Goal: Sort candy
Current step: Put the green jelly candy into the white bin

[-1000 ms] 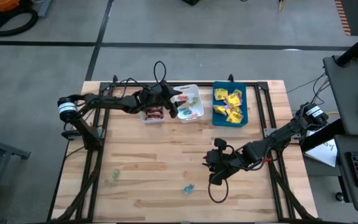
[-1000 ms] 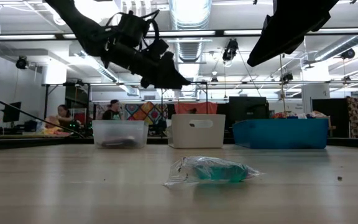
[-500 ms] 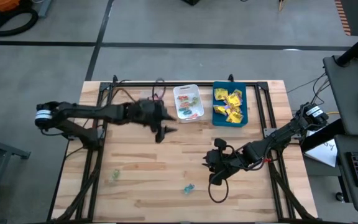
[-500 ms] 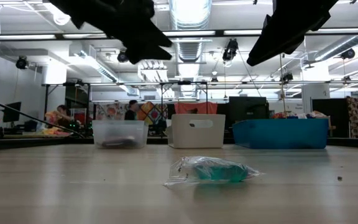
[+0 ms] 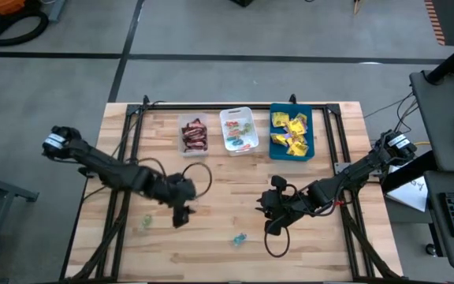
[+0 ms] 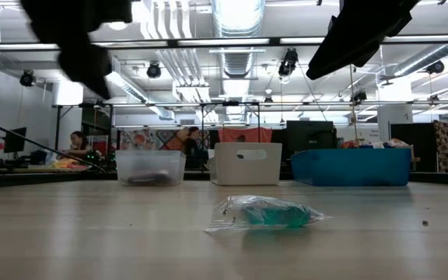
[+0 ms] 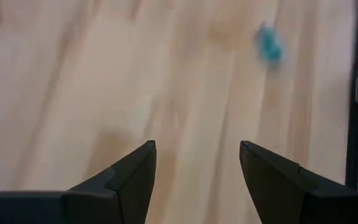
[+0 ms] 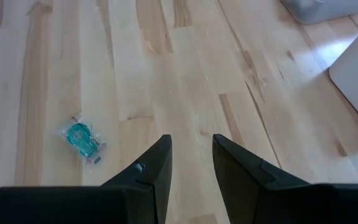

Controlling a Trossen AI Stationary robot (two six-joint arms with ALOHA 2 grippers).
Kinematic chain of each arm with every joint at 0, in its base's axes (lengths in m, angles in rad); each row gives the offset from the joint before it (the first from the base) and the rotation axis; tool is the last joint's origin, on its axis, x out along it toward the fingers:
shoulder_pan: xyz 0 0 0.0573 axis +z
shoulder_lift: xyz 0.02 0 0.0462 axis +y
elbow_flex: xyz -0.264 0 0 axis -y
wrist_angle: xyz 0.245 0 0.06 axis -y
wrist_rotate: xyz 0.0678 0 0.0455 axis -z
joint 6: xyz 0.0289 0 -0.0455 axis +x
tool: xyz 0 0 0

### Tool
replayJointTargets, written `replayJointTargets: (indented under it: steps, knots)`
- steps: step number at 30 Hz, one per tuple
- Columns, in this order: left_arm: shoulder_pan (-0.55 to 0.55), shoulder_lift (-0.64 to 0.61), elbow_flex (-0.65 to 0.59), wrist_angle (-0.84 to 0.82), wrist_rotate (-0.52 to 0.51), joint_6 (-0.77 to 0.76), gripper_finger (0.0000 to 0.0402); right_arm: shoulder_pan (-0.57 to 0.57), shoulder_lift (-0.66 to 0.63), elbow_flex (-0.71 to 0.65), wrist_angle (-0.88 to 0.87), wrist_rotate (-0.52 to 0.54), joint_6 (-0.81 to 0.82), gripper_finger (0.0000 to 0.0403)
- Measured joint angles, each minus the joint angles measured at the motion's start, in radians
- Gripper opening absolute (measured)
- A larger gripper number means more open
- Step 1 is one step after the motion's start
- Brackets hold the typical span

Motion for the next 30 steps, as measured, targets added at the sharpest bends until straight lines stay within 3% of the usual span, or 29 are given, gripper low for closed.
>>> replayJointTargets:
  steps: [13, 22, 30]
  knots:
    - [-0.235, 0.079, 0.000, -0.373, 0.095, -0.725, 0.0215, 0.000, 0.000, 0.000, 0.004, 0.000, 0.000, 0.0109]
    - [-0.315, 0.223, 0.001, -0.420, 0.235, -0.854, 0.0223, 0.000, 0.000, 0.000, 0.005, 0.001, -0.009, 0.0109]
    - [-0.348, 0.290, 0.002, -0.500, 0.263, -0.924, 0.0219, 0.000, 0.000, 0.000, 0.004, 0.002, -0.009, 0.0109]
